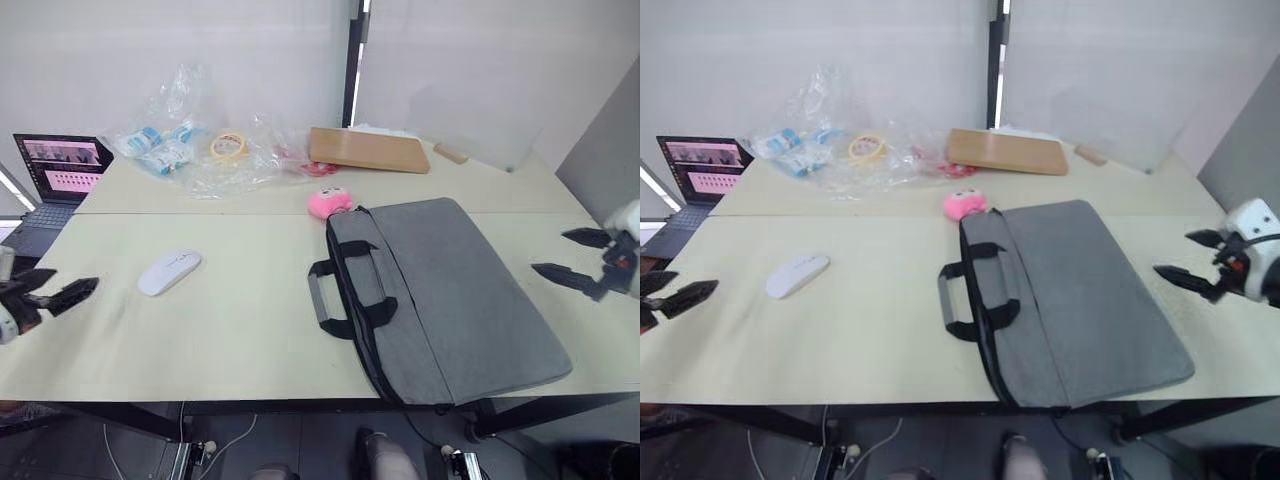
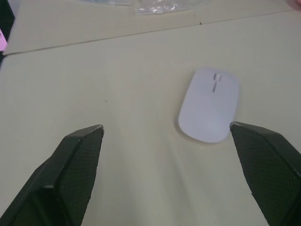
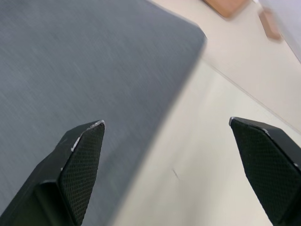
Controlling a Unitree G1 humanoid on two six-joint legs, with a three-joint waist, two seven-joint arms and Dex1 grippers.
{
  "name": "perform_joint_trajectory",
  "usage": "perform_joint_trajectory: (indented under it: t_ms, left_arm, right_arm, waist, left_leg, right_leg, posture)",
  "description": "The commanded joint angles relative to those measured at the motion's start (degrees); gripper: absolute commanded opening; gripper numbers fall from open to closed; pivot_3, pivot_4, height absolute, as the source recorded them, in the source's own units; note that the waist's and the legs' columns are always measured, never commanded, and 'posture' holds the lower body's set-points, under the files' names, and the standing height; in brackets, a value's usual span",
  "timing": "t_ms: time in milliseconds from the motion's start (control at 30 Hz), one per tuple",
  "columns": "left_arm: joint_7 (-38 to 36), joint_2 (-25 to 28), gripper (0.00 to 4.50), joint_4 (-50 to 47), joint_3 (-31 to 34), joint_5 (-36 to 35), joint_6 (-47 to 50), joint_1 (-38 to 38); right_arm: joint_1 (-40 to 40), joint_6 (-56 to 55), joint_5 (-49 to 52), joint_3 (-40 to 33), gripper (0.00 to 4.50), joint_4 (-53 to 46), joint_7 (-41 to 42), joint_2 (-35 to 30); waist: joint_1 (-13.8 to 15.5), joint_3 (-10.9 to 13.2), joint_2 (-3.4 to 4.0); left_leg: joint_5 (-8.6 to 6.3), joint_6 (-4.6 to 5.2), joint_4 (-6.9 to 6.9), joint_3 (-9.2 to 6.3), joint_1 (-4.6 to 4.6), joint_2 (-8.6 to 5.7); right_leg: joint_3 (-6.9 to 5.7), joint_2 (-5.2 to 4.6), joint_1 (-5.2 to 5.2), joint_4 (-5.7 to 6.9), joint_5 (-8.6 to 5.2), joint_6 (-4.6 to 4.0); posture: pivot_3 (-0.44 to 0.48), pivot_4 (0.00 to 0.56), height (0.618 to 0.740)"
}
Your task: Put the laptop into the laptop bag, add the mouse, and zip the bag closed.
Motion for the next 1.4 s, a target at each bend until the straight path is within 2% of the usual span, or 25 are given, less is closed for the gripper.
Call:
perform_joint_trajectory:
  t_ms: [33,133,267,433,633,800,900,1067,1200,1267,1400]
  left_arm:
    - [-6.7,5.1,4.50,14.3,-1.0,3.8,-10.3,-5.3]
    - [-9.8,7.7,4.50,25.8,-3.2,6.3,-15.6,-11.4]
    - [-15.2,9.9,4.50,34.5,-7.0,9.2,-17.5,-16.8]
    - [-18.6,10.6,4.50,39.5,-9.5,10.9,-16.8,-20.8]
    - [-17.9,10.1,4.50,42.0,-9.3,11.5,-19.3,-22.2]
    - [-14.5,8.6,4.50,42.7,-6.8,9.8,-19.7,-20.9]
    - [-12.8,8.0,4.50,42.8,-4.4,8.2,-19.4,-20.4]
    - [-10.2,6.2,4.50,41.0,-1.5,6.5,-19.0,-17.9]
    - [-9.9,4.6,4.50,37.6,-0.1,5.4,-17.5,-14.4]
    - [-8.2,3.9,4.50,35.8,0.2,5.9,-19.7,-11.9]
    - [-8.5,2.8,4.50,30.2,1.8,4.4,-17.5,-7.4]
  right_arm:
    - [-4.7,-4.9,-2.6,-0.6,4.45,9.6,3.1,-3.8]
    - [-8.6,-9.5,-5.9,1.2,4.45,17.3,4.8,-5.0]
    - [-13.1,-12.0,-8.2,2.4,4.45,23.0,5.6,-5.3]
    - [-15.9,-14.0,-9.7,3.2,4.45,26.3,7.7,-5.0]
    - [-18.2,-14.4,-8.4,3.0,4.45,26.4,12.5,-3.1]
    - [-13.9,-3.0,1.4,1.0,4.45,5.0,16.8,3.9]
    - [-9.0,9.4,10.7,-0.8,4.45,-15.8,14.1,7.7]
    - [-5.8,25.0,24.6,-1.5,4.45,-40.6,6.0,12.8]
    - [-6.6,30.1,30.7,-0.9,4.45,-49.8,0.5,16.1]
    - [-7.3,31.7,32.5,-0.4,4.45,-51.9,-1.7,17.2]
    - [-6.9,32.6,33.6,0.0,4.45,-54.2,-3.3,17.8]
  waist:
    - [-0.6,0.0,0.05]
    - [-1.3,0.0,0.05]
    - [-2.0,0.0,0.04]
    - [-1.9,0.0,0.04]
    - [-1.7,0.0,0.04]
    - [-2.0,0.0,-0.01]
    - [-1.5,0.0,0.01]
    - [-0.3,0.0,0.00]
    - [0.7,0.0,-0.08]
    - [1.1,-0.1,-0.20]
    - [1.3,-0.1,-0.28]
  left_leg:
    - [0.01,-0.01,-0.01,-0.01,0.00,0.01]
    - [0.01,-0.02,-0.06,0.04,-0.08,0.06]
    - [0.01,-0.01,-0.04,0.05,-0.10,0.08]
    - [0.00,0.01,0.00,-0.05,-0.17,0.12]
    - [-0.02,0.06,0.04,-0.32,-0.20,0.20]
    - [-0.03,0.06,0.13,-0.42,-0.19,0.33]
    - [-0.02,0.05,0.22,-0.46,-0.17,0.34]
    - [-0.02,0.04,0.81,-0.48,-0.77,0.02]
    - [-0.03,0.04,0.92,-0.46,-0.89,-0.05]
    - [-0.03,0.04,0.93,-0.41,-0.90,-0.06]
    - [-0.03,0.03,0.93,-0.34,-0.90,-0.06]
  right_leg:
    - [-0.02,0.00,-0.01,-0.02,-0.01,-0.01]
    - [0.03,0.00,0.01,0.01,-0.03,-0.03]
    - [0.07,-0.02,0.02,0.05,-0.02,-0.02]
    - [0.05,-0.06,-0.01,0.06,0.00,0.00]
    - [0.04,-0.11,-0.04,0.06,0.01,0.03]
    - [0.13,-0.07,-0.05,0.15,0.03,0.04]
    - [0.08,-0.08,-0.31,0.29,0.03,0.03]
    - [0.01,-0.17,-1.10,0.56,0.08,0.00]
    - [-0.11,-0.19,-1.07,0.49,0.15,0.02]
    - [-0.12,-0.18,-1.05,0.47,0.18,0.01]
    - [-0.14,-0.16,-1.04,0.44,0.19,0.01]
  posture:
    - [0.000,0.150,0.740]
    - [0.000,0.150,0.740]
    - [0.000,0.150,0.740]
    - [0.000,0.150,0.740]
    - [0.000,0.150,0.740]
    - [0.000,0.150,0.740]
    - [0.000,0.150,0.740]
    - [0.000,0.150,0.740]
    - [0.000,0.150,0.740]
    - [0.000,0.150,0.740]
    - [0.000,0.150,0.740]
